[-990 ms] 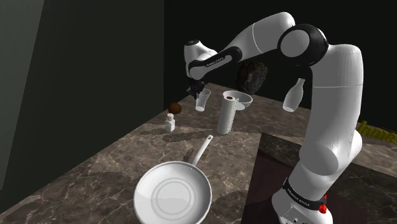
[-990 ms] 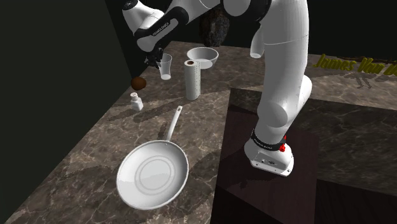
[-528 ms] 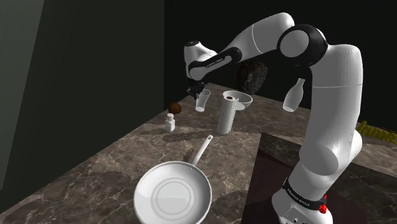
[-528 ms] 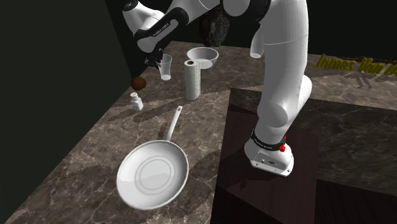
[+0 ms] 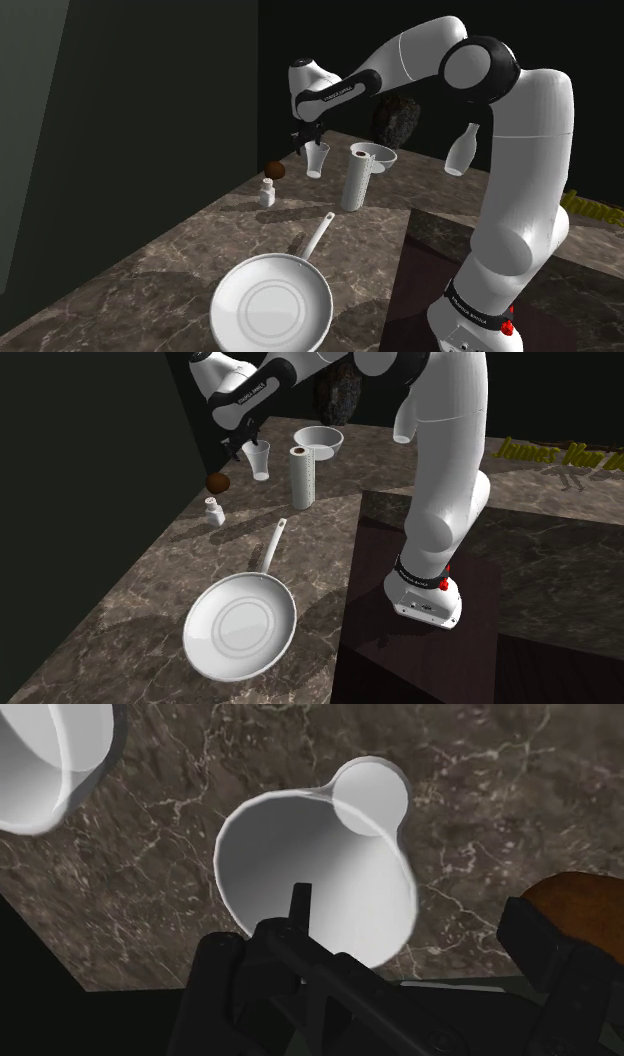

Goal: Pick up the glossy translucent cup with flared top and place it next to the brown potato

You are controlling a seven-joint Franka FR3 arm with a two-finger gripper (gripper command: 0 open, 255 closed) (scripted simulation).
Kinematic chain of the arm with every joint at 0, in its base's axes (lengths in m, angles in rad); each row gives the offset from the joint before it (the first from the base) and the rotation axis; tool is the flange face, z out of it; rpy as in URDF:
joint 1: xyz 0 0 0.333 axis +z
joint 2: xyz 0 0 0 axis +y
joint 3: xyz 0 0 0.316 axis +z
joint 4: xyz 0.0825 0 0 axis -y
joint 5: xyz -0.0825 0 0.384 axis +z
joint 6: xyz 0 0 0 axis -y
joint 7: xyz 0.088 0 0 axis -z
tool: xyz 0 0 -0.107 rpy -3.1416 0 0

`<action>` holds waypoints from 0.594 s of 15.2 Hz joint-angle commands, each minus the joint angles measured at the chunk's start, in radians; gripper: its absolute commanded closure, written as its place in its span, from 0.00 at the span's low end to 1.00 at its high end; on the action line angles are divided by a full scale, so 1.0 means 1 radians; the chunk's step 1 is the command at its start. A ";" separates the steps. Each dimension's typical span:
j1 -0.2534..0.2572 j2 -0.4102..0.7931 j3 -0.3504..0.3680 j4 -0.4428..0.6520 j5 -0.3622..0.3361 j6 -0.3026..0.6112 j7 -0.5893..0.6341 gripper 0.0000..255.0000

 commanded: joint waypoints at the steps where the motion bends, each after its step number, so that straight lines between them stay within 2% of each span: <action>1: 0.006 -0.029 0.009 0.013 0.015 -0.043 -0.008 0.00; 9: 0.009 -0.040 0.013 0.022 0.021 -0.063 -0.012 0.00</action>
